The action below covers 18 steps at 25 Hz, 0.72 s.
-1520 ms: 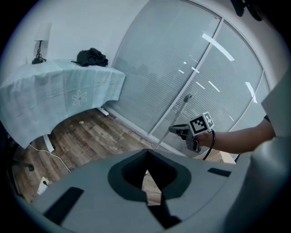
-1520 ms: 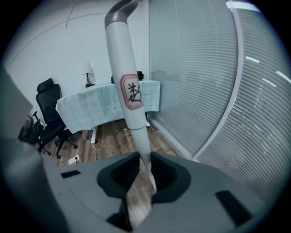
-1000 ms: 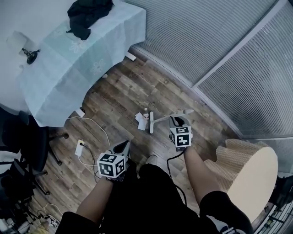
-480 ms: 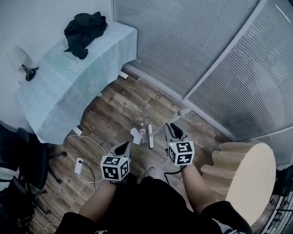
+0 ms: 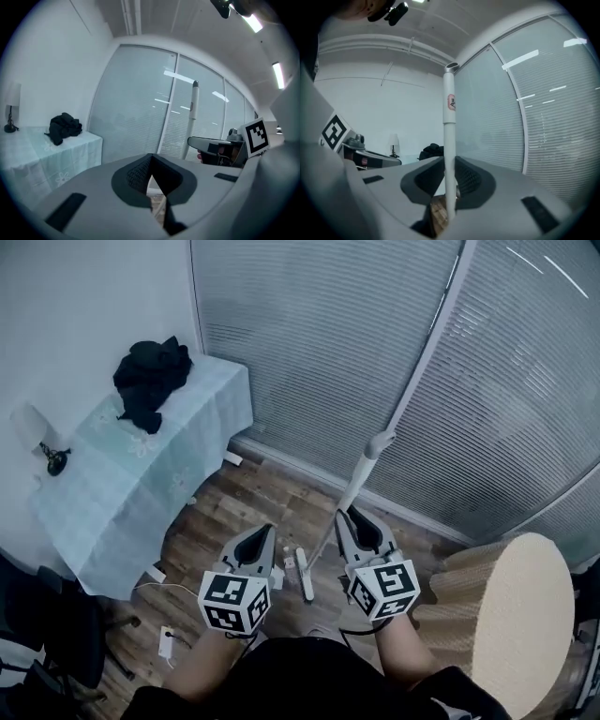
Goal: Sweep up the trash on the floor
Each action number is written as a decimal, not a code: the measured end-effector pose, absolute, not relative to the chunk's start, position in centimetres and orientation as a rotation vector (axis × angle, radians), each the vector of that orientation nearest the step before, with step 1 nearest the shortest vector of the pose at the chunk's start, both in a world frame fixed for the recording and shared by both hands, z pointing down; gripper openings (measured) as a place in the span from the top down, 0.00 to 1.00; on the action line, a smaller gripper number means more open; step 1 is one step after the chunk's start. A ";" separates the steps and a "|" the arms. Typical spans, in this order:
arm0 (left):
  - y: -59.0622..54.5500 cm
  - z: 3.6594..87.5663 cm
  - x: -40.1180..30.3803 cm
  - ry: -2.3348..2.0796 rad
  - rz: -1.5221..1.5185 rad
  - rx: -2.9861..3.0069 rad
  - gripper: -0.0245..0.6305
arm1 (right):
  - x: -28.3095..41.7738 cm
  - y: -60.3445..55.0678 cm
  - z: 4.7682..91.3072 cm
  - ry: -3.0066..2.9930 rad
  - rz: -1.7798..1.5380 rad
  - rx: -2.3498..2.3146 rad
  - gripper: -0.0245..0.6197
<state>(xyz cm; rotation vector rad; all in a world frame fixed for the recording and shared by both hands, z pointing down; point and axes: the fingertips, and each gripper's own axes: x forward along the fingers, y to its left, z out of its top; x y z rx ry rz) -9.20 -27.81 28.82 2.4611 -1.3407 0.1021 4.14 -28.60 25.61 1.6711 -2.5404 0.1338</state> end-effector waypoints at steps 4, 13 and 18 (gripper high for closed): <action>-28.1 25.7 -7.9 -1.349 0.060 2.532 0.97 | 4.4 -27.6 22.4 -2.598 0.096 1.667 0.84; -28.0 25.9 -6.4 -1.335 0.080 2.544 0.97 | 4.5 -26.9 21.3 -2.634 0.097 1.648 0.84; -28.2 26.1 -6.3 -1.338 0.080 2.536 0.97 | 4.4 -27.3 21.5 -2.630 0.099 1.638 0.84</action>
